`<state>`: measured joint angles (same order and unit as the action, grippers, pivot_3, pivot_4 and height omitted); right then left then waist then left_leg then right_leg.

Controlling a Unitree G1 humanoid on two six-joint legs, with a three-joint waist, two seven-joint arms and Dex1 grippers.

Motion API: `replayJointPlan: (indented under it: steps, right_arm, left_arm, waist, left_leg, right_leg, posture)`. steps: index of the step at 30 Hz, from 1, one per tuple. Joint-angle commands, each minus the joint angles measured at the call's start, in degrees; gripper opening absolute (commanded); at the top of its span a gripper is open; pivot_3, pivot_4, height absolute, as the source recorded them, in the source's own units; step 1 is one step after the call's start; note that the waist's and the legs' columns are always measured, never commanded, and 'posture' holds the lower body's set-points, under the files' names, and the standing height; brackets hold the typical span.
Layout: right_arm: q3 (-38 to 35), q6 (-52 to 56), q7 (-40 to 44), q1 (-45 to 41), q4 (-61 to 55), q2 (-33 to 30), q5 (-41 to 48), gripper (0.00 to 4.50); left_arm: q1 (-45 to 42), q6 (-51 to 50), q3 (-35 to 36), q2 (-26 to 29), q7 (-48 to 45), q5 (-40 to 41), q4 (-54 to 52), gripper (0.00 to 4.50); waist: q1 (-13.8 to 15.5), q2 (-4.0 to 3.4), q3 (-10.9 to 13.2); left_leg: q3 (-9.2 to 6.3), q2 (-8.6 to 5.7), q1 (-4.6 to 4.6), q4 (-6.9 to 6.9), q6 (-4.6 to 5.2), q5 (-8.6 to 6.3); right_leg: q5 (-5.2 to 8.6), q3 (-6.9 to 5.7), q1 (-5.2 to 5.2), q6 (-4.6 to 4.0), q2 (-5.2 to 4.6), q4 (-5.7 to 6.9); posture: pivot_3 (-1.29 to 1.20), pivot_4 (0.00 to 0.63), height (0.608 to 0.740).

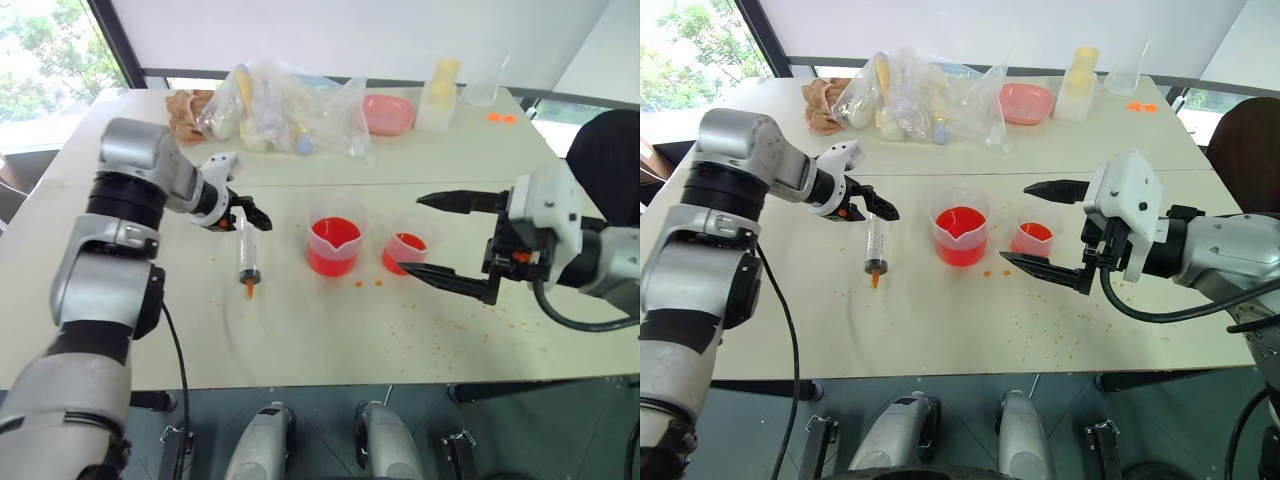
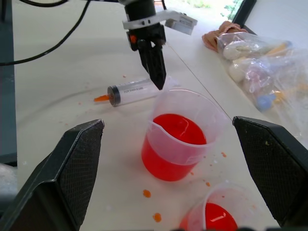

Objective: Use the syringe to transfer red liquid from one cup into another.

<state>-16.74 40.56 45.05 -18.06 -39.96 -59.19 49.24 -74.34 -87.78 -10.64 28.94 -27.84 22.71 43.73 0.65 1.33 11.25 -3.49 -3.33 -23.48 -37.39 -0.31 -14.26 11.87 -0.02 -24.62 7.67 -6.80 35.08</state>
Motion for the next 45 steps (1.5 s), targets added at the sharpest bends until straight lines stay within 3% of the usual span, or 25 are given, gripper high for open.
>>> replayJointPlan:
  steps: [1, 5, 9, 13, 15, 20, 24, 26, 31, 38, 45]
  right_arm:
    - [-2.24, -0.61, -0.71, 0.47, -1.43, 0.31, 0.45, 4.5]
    - [-2.18, -0.76, -1.68, 0.65, -1.43, 0.93, 0.47, 4.5]
    - [-2.73, -0.27, -2.88, 0.93, -0.76, 1.54, 0.5, 4.5]
    - [-2.73, 0.27, -2.9, 1.36, -0.98, 1.17, 0.66, 4.5]
    - [-2.85, 0.38, -2.88, 1.44, -0.8, 0.88, 0.66, 4.5]
    - [-4.01, 0.55, -2.16, 3.48, 1.05, -0.16, -1.4, 4.5]
    - [-9.97, 0.25, -2.82, 3.27, 5.32, 0.54, -0.2, 4.5]
    - [-12.1, -0.33, -4.01, 0.97, 8.02, 1.11, 0.51, 4.5]
    - [-8.61, -7.28, -8.44, -7.76, 15.84, 3.39, -7.9, 4.5]
    - [1.1, -18.35, -9.61, -16.14, 25.09, 5.09, -22.52, 4.5]
    - [3.82, -20.54, -9.37, -21.67, 26.08, 9.81, -23.64, 4.5]
  left_arm:
    - [0.04, 3.56, 3.66, -2.14, 3.17, -3.05, 3.83, 4.47]
    - [-0.27, 9.09, 6.51, -5.51, 5.68, -5.25, 8.63, 4.47]
    - [-0.18, 12.21, 7.75, -7.6, 6.96, -7.39, 10.71, 3.43]
    - [-0.29, 12.94, 10.4, -8.49, 8.55, -8.57, 12.47, 1.88]
    - [-0.3, 12.7, 11.65, -8.73, 8.98, -8.87, 12.69, 1.47]
    - [-3.18, 13.89, 14.09, -7.21, 1.61, -5.59, 7.26, 1.46]
    - [-8.43, 26.64, 19.8, -4.37, -1.28, -3.06, -0.03, 1.46]
    - [-6.55, 38.56, 20.95, -4.21, -5.21, -1.97, -11.0, 1.46]
    - [-0.51, 37.22, 24.6, -7.78, -15.75, 10.16, -25.36, 1.46]
    - [9.83, 49.59, 14.99, -12.94, -24.05, 7.98, -32.71, 1.46]
    - [13.47, 61.46, 9.04, -16.11, -26.65, 2.3, -27.1, 1.46]
  waist:
    - [0.06, 0.0, 0.0]
    - [0.23, -0.03, -0.04]
    - [0.28, -0.06, -0.07]
    - [0.26, -0.07, -0.08]
    - [0.27, -0.07, -0.08]
    - [0.22, 0.0, -0.04]
    - [0.07, 0.04, 0.05]
    - [-0.09, 0.02, 0.06]
    - [0.08, -0.42, -0.19]
    - [-0.15, -0.41, -0.15]
    - [-0.15, -0.44, -0.15]
  left_leg:
    - [0.0, -0.01, 0.0, 0.0, 0.0, 0.0]
    - [0.0, -0.03, 0.04, -0.02, 0.0, 0.0]
    - [-0.02, -0.04, 0.1, -0.08, -0.02, 0.01]
    - [-0.04, -0.05, 0.1, -0.21, -0.03, 0.02]
    - [-0.05, -0.05, 0.1, -0.26, -0.03, 0.02]
    - [-0.04, -0.06, -0.01, -0.45, -0.03, 0.01]
    - [-0.07, -0.06, -0.13, -0.51, -0.01, -0.01]
    - [-0.06, -0.01, -0.24, -0.52, -0.02, -0.01]
    - [0.06, 0.03, -0.1, -0.5, -0.11, -0.1]
    - [0.21, -0.01, 0.0, -0.58, -0.06, -0.08]
    - [0.19, -0.04, -0.01, -0.58, -0.04, -0.09]
  right_leg:
    - [0.0, 0.0, 0.0, 0.0, 0.0, 0.0]
    - [0.0, 0.0, 0.06, 0.0, -0.04, 0.01]
    - [-0.01, -0.01, 0.17, 0.01, -0.04, 0.01]
    - [-0.02, -0.01, 0.2, 0.02, -0.04, 0.06]
    - [-0.03, -0.01, 0.23, 0.04, -0.04, 0.09]
    - [-0.05, -0.06, 0.24, 0.07, -0.03, 0.12]
    - [-0.08, -0.04, 0.12, 0.1, -0.04, 0.11]
    - [-0.13, -0.04, -0.01, 0.08, -0.04, 0.1]
    - [-0.17, 0.02, 0.08, 0.03, -0.06, 0.01]
    - [-0.16, 0.02, 0.23, 0.03, 0.03, 0.04]
    - [-0.16, 0.03, 0.19, 0.03, 0.04, 0.06]
  posture:
    - [0.0, 0.15, 0.74]
    - [0.0, 0.15, 0.74]
    - [0.0, 0.15, 0.74]
    - [0.0, 0.15, 0.74]
    - [0.0, 0.15, 0.74]
    - [0.0, 0.15, 0.74]
    - [0.0, 0.15, 0.74]
    - [0.0, 0.15, 0.74]
    - [0.0, 0.15, 0.74]
    - [0.0, 0.15, 0.74]
    - [0.0, 0.15, 0.74]
